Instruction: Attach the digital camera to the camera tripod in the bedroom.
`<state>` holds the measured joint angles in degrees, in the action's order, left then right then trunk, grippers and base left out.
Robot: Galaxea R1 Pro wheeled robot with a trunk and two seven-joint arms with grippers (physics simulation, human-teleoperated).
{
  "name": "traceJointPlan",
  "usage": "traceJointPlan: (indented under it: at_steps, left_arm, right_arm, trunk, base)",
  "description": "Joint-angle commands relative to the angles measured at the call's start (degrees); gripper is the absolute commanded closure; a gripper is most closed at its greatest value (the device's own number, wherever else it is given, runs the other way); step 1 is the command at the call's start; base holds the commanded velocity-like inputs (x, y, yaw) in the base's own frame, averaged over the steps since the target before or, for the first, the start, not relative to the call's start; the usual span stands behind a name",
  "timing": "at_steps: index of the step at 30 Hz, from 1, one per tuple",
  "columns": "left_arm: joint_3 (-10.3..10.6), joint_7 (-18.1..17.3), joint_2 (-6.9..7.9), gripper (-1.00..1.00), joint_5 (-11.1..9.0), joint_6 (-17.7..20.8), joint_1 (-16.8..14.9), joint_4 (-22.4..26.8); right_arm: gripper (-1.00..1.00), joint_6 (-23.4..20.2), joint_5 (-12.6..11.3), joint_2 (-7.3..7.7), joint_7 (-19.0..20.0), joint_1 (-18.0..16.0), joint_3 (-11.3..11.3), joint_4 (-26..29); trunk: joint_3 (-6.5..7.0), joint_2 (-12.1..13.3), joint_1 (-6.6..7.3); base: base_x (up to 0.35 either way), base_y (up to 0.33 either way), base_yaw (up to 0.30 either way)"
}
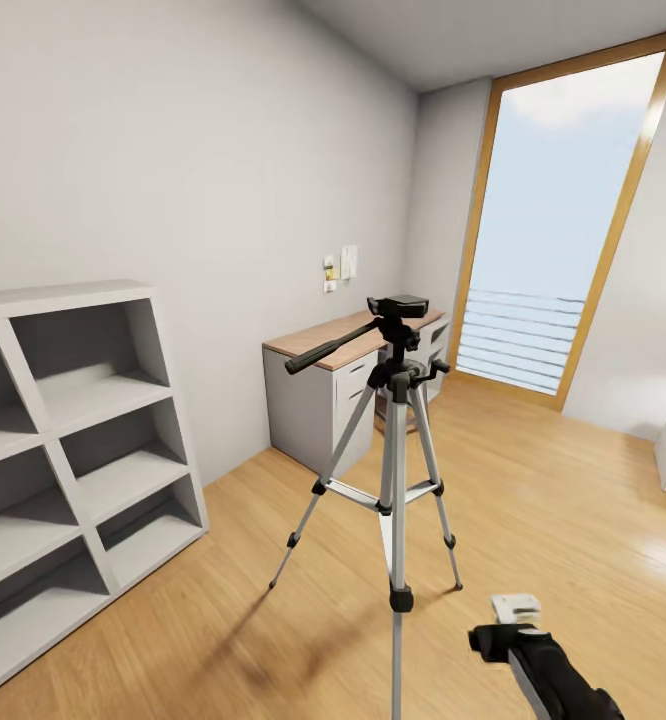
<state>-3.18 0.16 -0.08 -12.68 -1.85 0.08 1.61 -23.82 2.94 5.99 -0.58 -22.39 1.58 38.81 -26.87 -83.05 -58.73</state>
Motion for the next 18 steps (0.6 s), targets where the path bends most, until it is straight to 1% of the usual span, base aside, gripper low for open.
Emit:
traceJointPlan:
  at_steps: [1, 2, 3, 4, 5, 6, 7, 8, 9, 11, 13, 18]
  left_arm:
    - [-0.29, 0.02, -0.01, -1.00, -0.06, -0.08, 0.01, 0.06]
    - [-0.27, 0.02, -0.01, -1.00, -0.06, -0.08, 0.02, 0.06]
    - [-0.26, 0.02, -0.01, -1.00, -0.06, -0.08, 0.01, 0.06]
    - [-0.26, 0.02, -0.01, -1.00, -0.06, -0.08, 0.01, 0.06]
    - [-0.26, 0.02, -0.01, -1.00, -0.06, -0.08, 0.01, 0.06]
    - [-0.22, 0.02, -0.01, -1.00, -0.06, -0.08, 0.01, 0.06]
    - [-0.20, 0.02, -0.01, -1.00, -0.06, -0.08, 0.01, 0.06]
    - [-0.19, 0.02, -0.01, -1.00, -0.06, -0.08, 0.00, 0.06]
    - [-0.18, 0.02, -0.01, -1.00, -0.06, -0.08, 0.00, 0.06]
    - [-0.17, 0.02, -0.01, -1.00, -0.06, -0.08, 0.00, 0.06]
    - [-0.17, 0.02, -0.01, -1.00, -0.06, -0.08, 0.00, 0.06]
    - [-0.16, 0.02, -0.01, -1.00, -0.06, -0.08, 0.00, 0.06]
  right_arm:
    - [-1.00, -1.09, 0.20, 0.51, 1.36, -0.54, 0.07, 1.07]
    - [-1.00, -2.82, 0.15, 1.32, 3.93, -1.27, 0.11, 3.35]
    - [-1.00, -6.61, 0.12, 1.86, 7.83, -2.04, 0.15, 9.63]
    - [-1.00, -7.39, 0.13, 1.87, 8.44, -2.15, 0.14, 11.44]
    - [-1.00, -8.64, 0.10, 1.86, 9.36, -2.30, 0.15, 15.15]
    - [-1.00, -9.92, 0.11, 1.81, 10.28, -2.43, 0.17, 20.48]
    - [-1.00, -10.67, 0.12, 1.79, 10.62, -2.46, 0.14, 23.45]
    - [-1.00, -11.12, 0.11, 1.78, 10.76, -2.47, 0.11, 24.67]
    - [-1.00, -12.94, 0.05, 1.76, 11.16, -2.51, 0.06, 27.49]
    - [-1.00, -14.43, 0.02, 1.75, 11.50, -2.52, 0.04, 28.82]
    - [-1.00, -17.37, -0.02, 1.75, 13.23, -2.54, 0.02, 32.02]
    - [-1.00, -18.72, -0.02, 1.55, 16.11, -2.49, -0.30, 36.77]
  trunk:
    - [-0.06, -0.03, 0.00]
    - [-0.06, -0.03, 0.00]
    - [-0.06, -0.03, 0.00]
    - [-0.06, -0.03, 0.00]
    - [-0.06, -0.03, 0.00]
    - [-0.06, -0.03, 0.00]
    - [-0.06, -0.03, 0.00]
    - [-0.06, -0.03, 0.00]
    - [-0.06, -0.03, 0.00]
    - [-0.06, -0.03, 0.00]
    - [-0.06, -0.03, 0.00]
    - [-0.06, -0.03, 0.00]
  base:
    - [0.000, 0.000, 0.000]
    - [0.000, 0.000, 0.000]
    - [0.000, 0.000, 0.000]
    - [0.000, 0.000, 0.000]
    - [0.000, 0.000, 0.000]
    - [0.000, 0.000, 0.000]
    - [0.000, 0.000, 0.000]
    - [0.000, 0.000, 0.000]
    - [0.000, 0.000, 0.000]
    - [0.000, 0.000, 0.000]
    - [0.000, 0.000, 0.000]
    - [0.000, 0.000, 0.000]
